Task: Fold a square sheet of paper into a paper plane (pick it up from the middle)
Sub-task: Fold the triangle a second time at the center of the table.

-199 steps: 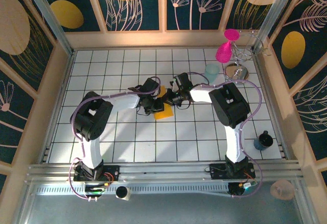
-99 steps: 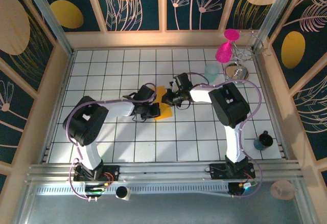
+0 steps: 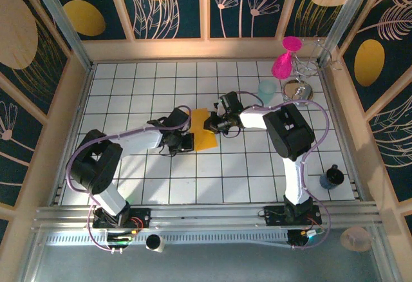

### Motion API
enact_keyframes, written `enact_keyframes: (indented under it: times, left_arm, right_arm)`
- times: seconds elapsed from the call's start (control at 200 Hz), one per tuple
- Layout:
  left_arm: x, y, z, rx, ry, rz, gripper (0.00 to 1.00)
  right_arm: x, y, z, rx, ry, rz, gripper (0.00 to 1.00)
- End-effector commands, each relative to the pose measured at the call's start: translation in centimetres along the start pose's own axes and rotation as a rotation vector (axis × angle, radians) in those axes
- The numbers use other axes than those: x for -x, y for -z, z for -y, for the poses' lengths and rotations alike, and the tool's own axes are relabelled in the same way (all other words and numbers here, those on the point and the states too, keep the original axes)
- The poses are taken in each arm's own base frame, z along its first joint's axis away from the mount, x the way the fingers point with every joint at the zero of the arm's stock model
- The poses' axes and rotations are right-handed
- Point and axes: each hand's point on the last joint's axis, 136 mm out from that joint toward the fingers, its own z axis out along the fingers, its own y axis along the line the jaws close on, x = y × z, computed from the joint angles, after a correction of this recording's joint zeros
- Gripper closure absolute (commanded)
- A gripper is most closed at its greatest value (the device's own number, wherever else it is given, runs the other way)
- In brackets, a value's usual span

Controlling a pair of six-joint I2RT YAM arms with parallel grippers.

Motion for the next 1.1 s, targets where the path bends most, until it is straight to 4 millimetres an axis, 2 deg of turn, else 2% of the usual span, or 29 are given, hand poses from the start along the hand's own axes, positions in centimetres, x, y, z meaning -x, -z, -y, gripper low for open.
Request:
enact_keyframes:
  times: [0.0, 0.185, 0.21, 0.335, 0.451, 0.541, 0.696, 0.786, 0.901, 1.096]
  left_arm:
    - [2.9, 1.3, 3.2, -0.11, 0.047, 0.108, 1.0]
    - [3.0, -0.6, 2.8, -0.102, 0.106, 0.086, 1.0]
    - [2.6, -1.6, 2.1, -0.075, 0.117, 0.063, 1.0]
    - [1.6, -2.9, 0.7, -0.034, 0.143, 0.033, 1.0]
    - [0.8, -3.6, -0.7, 0.014, 0.163, 0.011, 1.0]
    - [0.0, -4.1, -1.8, 0.057, 0.179, -0.013, 1.0]
    - [-0.7, -4.3, -2.2, 0.065, 0.181, -0.034, 1.0]
    - [-0.7, -4.2, -2.2, 0.067, 0.177, -0.035, 1.0]
    - [-0.8, -4.4, -2.1, 0.062, 0.172, -0.044, 1.0]
    - [-0.8, -4.3, -2.1, 0.066, 0.17, -0.045, 1.0]
  right_arm:
    - [-1.9, -1.2, 6.1, -0.183, -0.116, -0.044, 1.0]
    - [-1.3, -0.9, 4.8, -0.143, -0.1, -0.03, 1.0]
    - [-1.2, -0.9, 4.6, -0.136, -0.096, -0.028, 1.0]
    - [-0.6, -0.7, 3.3, -0.099, -0.068, -0.018, 1.0]
    - [0.0, -0.3, 2.0, -0.069, -0.033, -0.008, 1.0]
    - [1.1, 0.5, 0.2, -0.038, 0.022, 0.019, 1.0]
    - [2.4, 1.9, -2.5, -0.016, 0.133, 0.06, 1.0]
    - [2.0, 2.1, -2.8, -0.013, 0.164, 0.058, 1.0]
    - [-0.8, 0.7, -3.6, -0.016, 0.208, 0.002, 1.0]
    - [-2.8, -0.5, -2.8, -0.028, 0.178, -0.042, 1.0]
